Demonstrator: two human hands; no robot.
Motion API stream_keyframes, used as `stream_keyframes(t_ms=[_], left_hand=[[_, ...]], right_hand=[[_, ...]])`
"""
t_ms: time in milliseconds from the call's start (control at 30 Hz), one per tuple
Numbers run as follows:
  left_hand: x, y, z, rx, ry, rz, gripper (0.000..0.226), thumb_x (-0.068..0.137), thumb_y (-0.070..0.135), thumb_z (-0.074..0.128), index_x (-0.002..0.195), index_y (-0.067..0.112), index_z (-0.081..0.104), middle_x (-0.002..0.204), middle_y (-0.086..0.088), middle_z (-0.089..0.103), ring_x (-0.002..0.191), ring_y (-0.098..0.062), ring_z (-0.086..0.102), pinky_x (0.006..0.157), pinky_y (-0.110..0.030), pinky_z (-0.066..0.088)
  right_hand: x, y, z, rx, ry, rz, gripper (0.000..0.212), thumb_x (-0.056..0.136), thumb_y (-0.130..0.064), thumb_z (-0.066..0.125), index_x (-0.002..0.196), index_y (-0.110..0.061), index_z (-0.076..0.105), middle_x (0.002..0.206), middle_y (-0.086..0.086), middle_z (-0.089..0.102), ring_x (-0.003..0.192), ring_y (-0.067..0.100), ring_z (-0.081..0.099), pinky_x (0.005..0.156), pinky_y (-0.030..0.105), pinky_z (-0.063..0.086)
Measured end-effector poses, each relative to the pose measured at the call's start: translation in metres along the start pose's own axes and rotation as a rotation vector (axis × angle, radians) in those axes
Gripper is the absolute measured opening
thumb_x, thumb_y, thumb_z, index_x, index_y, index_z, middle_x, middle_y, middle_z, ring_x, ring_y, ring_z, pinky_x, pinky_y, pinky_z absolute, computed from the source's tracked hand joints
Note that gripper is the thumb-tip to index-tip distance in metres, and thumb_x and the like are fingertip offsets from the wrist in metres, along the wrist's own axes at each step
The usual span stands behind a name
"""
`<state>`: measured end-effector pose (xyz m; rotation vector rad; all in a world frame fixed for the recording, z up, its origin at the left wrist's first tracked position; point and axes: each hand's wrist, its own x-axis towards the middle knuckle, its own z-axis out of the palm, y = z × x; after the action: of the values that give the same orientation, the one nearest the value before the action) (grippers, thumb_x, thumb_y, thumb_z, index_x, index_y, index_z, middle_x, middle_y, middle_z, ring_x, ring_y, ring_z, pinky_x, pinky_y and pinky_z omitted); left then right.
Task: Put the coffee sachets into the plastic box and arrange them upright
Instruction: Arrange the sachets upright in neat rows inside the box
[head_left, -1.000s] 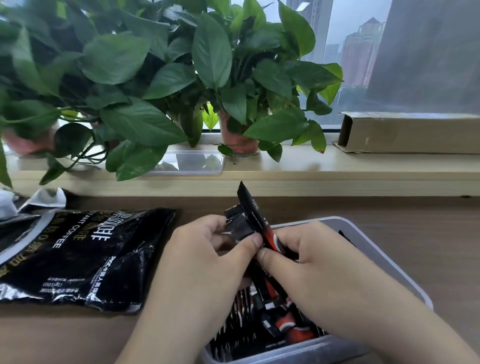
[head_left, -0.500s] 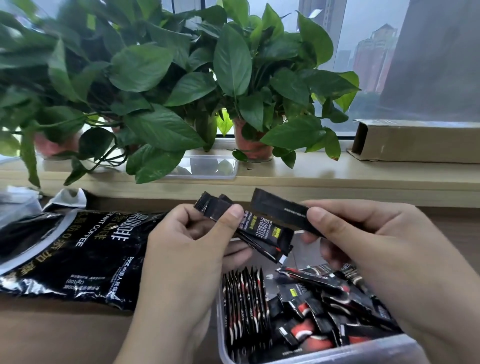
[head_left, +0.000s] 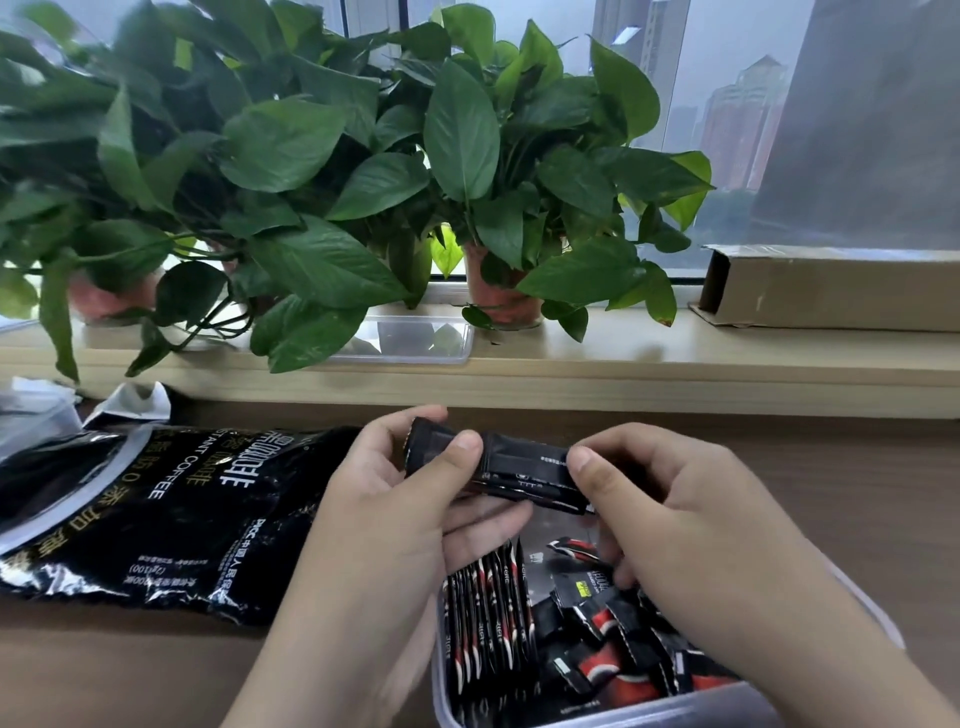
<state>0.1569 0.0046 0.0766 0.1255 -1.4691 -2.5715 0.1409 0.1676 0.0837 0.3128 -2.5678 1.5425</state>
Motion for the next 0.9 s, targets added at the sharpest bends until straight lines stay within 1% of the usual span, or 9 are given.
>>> stream_keyframes(t_ms=[133, 233, 333, 400, 467, 600, 667, 767, 900], left_hand=[[-0.001, -0.004, 0.007, -0.037, -0.014, -0.005, 0.018, 0.102, 0.006, 0.045, 0.103, 0.006, 0.063, 0.089, -0.025, 0.076, 0.072, -0.036, 0.075, 0.058, -0.039, 0.063], [-0.002, -0.012, 0.016, -0.007, 0.038, 0.027, 0.029, 0.106, 0.023, 0.04, 0.089, 0.008, 0.059, 0.067, -0.014, 0.074, 0.06, -0.03, 0.074, 0.051, -0.036, 0.061], [0.001, -0.017, 0.021, 0.078, 0.106, 0.101, 0.038, 0.094, 0.05, 0.044, 0.077, 0.021, 0.061, 0.059, -0.003, 0.073, 0.062, -0.029, 0.076, 0.053, -0.039, 0.06], [0.001, -0.018, 0.016, 0.182, 0.151, 0.151, 0.034, 0.085, 0.057, 0.05, 0.068, 0.03, 0.063, 0.06, 0.005, 0.071, 0.07, -0.029, 0.077, 0.066, -0.047, 0.06], [-0.001, -0.02, 0.011, 0.309, 0.176, 0.178, 0.035, 0.092, 0.055, 0.049, 0.072, 0.031, 0.063, 0.06, 0.008, 0.068, 0.067, -0.02, 0.07, 0.073, -0.046, 0.057], [-0.004, -0.012, 0.011, 0.238, 0.152, 0.101, 0.057, 0.098, 0.057, 0.041, 0.065, 0.017, 0.064, 0.048, -0.003, 0.054, 0.031, -0.008, 0.039, 0.037, -0.02, 0.032], [-0.003, -0.007, 0.011, 0.235, 0.129, 0.082, 0.061, 0.098, 0.057, 0.041, 0.057, 0.016, 0.061, 0.045, -0.011, 0.046, 0.029, -0.013, 0.031, 0.034, -0.015, 0.022], [-0.001, -0.005, 0.006, 0.207, 0.109, 0.093, 0.047, 0.1, 0.043, 0.049, 0.064, 0.014, 0.059, 0.047, -0.009, 0.042, 0.03, -0.011, 0.03, 0.034, -0.014, 0.022], [0.0, -0.007, 0.005, 0.157, 0.106, 0.138, 0.039, 0.099, 0.032, 0.053, 0.064, 0.016, 0.055, 0.053, -0.002, 0.05, 0.041, -0.009, 0.045, 0.035, -0.018, 0.037]], right_hand=[[0.0, 0.002, 0.011, 0.1, -0.023, 0.031, 0.016, 0.096, -0.04, 0.052, 0.09, -0.033, 0.065, 0.07, -0.003, 0.073, 0.059, 0.012, 0.07, 0.058, 0.028, 0.057], [-0.003, 0.004, 0.025, 0.115, 0.057, -0.014, 0.011, 0.095, -0.04, 0.052, 0.095, -0.035, 0.062, 0.07, -0.003, 0.071, 0.063, 0.01, 0.068, 0.061, 0.024, 0.053], [-0.007, 0.005, 0.032, 0.068, 0.12, -0.089, 0.014, 0.091, -0.044, 0.052, 0.102, -0.039, 0.06, 0.084, -0.01, 0.067, 0.079, 0.005, 0.064, 0.073, 0.023, 0.05], [-0.009, 0.003, 0.033, 0.086, 0.124, -0.118, 0.013, 0.091, -0.042, 0.055, 0.102, -0.04, 0.06, 0.085, -0.013, 0.066, 0.078, 0.002, 0.062, 0.069, 0.012, 0.043], [-0.011, 0.003, 0.033, 0.059, 0.165, -0.19, 0.012, 0.089, -0.041, 0.058, 0.101, -0.04, 0.061, 0.088, -0.017, 0.066, 0.081, -0.003, 0.061, 0.069, 0.008, 0.041], [-0.014, -0.001, 0.039, -0.108, 0.333, -0.444, 0.018, 0.09, -0.034, 0.061, 0.108, -0.034, 0.063, 0.098, -0.022, 0.061, 0.093, -0.007, 0.057, 0.079, 0.0, 0.038], [-0.014, -0.002, 0.041, -0.152, 0.355, -0.539, 0.025, 0.088, -0.03, 0.062, 0.113, -0.024, 0.063, 0.102, -0.017, 0.06, 0.096, -0.004, 0.058, 0.084, 0.003, 0.04], [-0.013, -0.002, 0.039, -0.129, 0.315, -0.579, 0.032, 0.085, -0.023, 0.068, 0.117, -0.022, 0.062, 0.104, -0.016, 0.061, 0.098, 0.0, 0.061, 0.086, 0.006, 0.043], [-0.017, -0.006, 0.038, 0.054, 0.228, -0.36, 0.042, 0.087, -0.035, 0.07, 0.124, -0.043, 0.052, 0.102, -0.025, 0.065, 0.097, -0.004, 0.065, 0.081, 0.004, 0.044]])
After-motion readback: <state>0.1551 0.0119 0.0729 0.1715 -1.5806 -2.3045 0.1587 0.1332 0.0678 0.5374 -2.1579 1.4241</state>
